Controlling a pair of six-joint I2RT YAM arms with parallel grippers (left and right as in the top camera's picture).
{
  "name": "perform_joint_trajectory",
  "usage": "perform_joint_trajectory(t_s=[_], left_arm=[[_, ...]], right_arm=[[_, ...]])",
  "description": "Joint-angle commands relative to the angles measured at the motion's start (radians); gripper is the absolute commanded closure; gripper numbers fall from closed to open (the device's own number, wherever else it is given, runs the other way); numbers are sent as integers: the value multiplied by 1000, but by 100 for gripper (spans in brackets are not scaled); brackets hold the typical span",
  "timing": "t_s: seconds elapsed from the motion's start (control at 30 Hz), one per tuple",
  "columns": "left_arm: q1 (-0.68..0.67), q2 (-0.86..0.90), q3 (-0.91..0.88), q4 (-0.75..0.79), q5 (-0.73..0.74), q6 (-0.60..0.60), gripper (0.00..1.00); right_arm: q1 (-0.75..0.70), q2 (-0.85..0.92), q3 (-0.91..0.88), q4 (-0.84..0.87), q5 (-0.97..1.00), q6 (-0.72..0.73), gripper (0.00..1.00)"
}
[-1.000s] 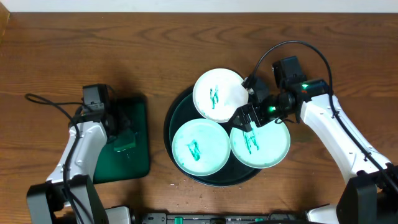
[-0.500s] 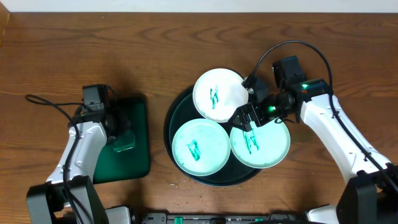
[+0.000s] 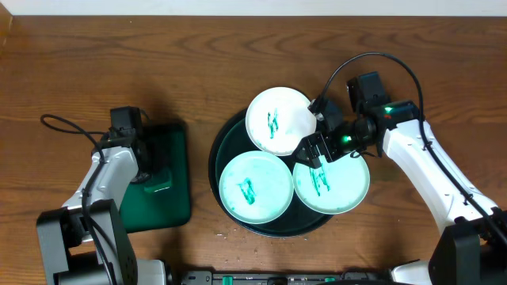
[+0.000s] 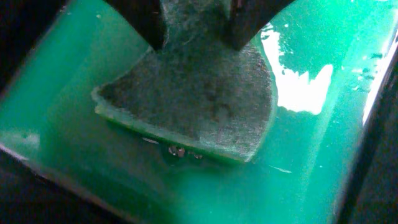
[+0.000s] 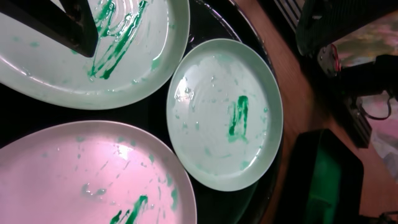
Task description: Clean dirty plates on tray and stack at the side
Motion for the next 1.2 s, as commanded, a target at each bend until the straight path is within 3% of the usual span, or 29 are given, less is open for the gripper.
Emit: perform_joint_trajectory(t_s=[0.0,0.07,0.27,0.37,0.4,0.43,0.47,0.5,0.9,1.17], left_arm=[[2,29,9,15,-3,14,81],[2,29,9,19,-4,13,93],[2,29,9,8,-10,30,92],[2,29,9,0,-10,56,60],[2,29,9,-1,-10,63,59],[2,29,9,-2,-10,73,65],[2,29,9,-4,-10,77,88],[2,29,9,-4,-10,76,93],[2,13,10,-8,16,76,93],[1,-178,10,-34,35,84,93]], right_arm=[[10,-1,25,-8,-19,8,1],[10,-1,25,-15,-19,8,1],[10,-1,25,-36,-19,8,1],[10,-1,25,-44,-19,8,1],[10,-1,25,-47,-19,8,1],[10,-1,25,-48,-19,8,1],[10,-1,25,-47,-19,8,1],[10,-1,25,-47,-19,8,1],[10,-1,25,-48,-19,8,1],[10,-1,25,-45,-19,8,1]])
